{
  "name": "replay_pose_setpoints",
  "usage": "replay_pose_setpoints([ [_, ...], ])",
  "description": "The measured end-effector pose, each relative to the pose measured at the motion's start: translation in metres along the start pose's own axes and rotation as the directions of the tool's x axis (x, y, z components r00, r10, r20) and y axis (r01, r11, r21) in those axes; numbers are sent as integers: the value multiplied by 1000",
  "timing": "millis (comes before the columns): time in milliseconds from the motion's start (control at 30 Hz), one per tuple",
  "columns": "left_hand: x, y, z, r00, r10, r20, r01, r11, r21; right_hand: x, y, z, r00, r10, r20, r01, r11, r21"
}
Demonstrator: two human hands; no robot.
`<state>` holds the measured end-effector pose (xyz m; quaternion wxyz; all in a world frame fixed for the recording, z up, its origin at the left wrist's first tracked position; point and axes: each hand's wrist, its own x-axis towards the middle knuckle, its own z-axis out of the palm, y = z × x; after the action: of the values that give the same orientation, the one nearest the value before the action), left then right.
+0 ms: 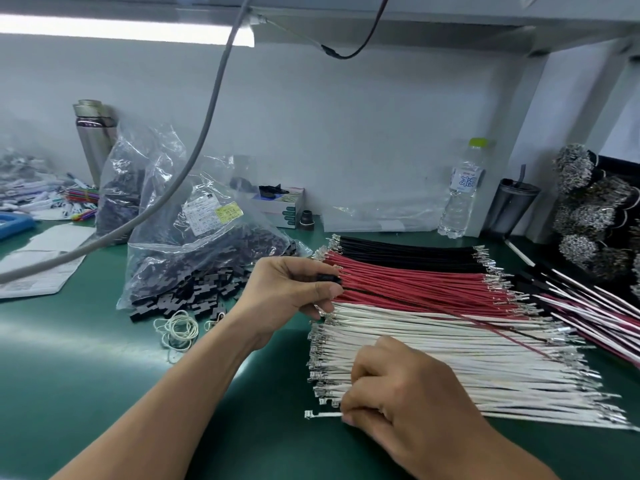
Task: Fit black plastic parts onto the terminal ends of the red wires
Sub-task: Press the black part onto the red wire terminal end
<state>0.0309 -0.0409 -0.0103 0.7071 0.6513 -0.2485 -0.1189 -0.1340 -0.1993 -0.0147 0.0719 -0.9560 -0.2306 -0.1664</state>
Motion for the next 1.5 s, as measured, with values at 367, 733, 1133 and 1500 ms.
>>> replay_pose_setpoints([
  [367, 1, -1, -1, 999, -29, 19, 31, 997, -66, 32, 30, -43, 894, 310, -324, -242, 942, 233],
  [733, 2, -3, -3, 998, -36, 52, 39, 998, -48, 46, 48, 2, 825, 348, -446, -290, 937, 194],
  [1133, 1, -5, -1, 998, 16, 68, -25, 991, 133, 48, 44, 10, 844, 134, -520, -232, 964, -128],
  [1500, -1, -2, 5, 995, 2, 99, -12, 994, 105, 47, 48, 12, 813, 278, -512, -236, 960, 148],
])
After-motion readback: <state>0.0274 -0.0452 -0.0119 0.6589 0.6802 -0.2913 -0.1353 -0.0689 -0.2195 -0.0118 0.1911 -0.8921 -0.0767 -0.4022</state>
